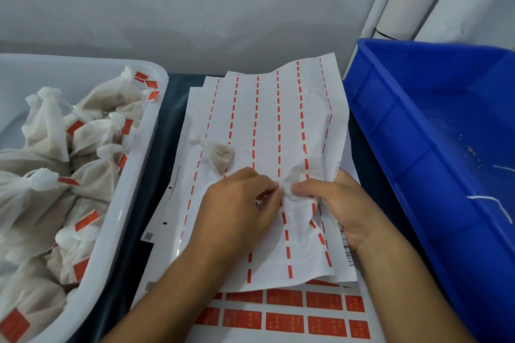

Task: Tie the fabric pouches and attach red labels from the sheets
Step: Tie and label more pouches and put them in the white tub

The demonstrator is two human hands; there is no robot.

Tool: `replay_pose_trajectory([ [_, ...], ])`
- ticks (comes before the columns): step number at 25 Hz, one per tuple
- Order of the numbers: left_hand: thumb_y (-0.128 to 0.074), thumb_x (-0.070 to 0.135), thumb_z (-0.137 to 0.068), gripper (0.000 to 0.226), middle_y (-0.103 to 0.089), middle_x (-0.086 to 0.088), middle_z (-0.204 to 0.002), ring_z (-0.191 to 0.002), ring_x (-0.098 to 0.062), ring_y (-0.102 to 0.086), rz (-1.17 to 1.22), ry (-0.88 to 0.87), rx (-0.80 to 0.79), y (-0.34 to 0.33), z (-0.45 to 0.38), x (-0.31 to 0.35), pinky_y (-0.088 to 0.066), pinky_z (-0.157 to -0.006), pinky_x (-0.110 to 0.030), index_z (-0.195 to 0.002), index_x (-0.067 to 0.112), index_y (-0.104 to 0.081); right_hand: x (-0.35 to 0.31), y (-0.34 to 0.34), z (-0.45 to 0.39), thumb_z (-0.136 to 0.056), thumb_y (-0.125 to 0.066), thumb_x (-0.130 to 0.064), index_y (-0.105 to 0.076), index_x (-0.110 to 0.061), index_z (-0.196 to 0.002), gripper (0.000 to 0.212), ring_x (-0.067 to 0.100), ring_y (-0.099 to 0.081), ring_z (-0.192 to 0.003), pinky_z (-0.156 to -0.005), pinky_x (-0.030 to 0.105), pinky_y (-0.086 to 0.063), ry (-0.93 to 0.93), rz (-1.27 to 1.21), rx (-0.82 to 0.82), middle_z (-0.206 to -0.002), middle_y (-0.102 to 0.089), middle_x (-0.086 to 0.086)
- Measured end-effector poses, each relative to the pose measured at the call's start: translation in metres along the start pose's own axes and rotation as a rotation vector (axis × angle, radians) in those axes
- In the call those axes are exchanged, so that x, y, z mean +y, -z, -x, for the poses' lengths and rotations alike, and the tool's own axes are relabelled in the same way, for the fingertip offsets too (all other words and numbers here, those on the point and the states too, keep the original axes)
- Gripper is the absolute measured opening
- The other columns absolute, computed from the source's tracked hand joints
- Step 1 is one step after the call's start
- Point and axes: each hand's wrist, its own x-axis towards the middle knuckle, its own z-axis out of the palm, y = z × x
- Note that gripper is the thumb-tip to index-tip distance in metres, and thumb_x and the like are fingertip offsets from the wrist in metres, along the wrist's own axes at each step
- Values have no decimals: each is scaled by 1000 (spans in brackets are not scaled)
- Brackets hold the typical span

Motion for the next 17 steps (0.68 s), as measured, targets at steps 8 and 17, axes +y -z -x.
replay_pose_trajectory([
  [8, -65, 42, -97, 15, -70, 19, -97, -79, -1, -63, 0, 15, 15, -3, -2, -3, -53, -78, -12, -101, 33, -76, 2, -1, 0, -89, -77, -11, -71, -28, -119, 35, 29, -79, -90, -78, 50, -64, 13, 28, 20, -106, -80, 1],
  [17, -63, 45, -95, 10, -66, 28, -89, -95, 11, -58, 40, 52, 41, -4, -3, -9, -45, -68, 1, -96, 41, -71, -1, -2, 1, -90, -77, -13, -71, -28, -121, 35, 29, -78, -94, -85, 54, -62, -24, 27, 18, -108, -80, 2],
])
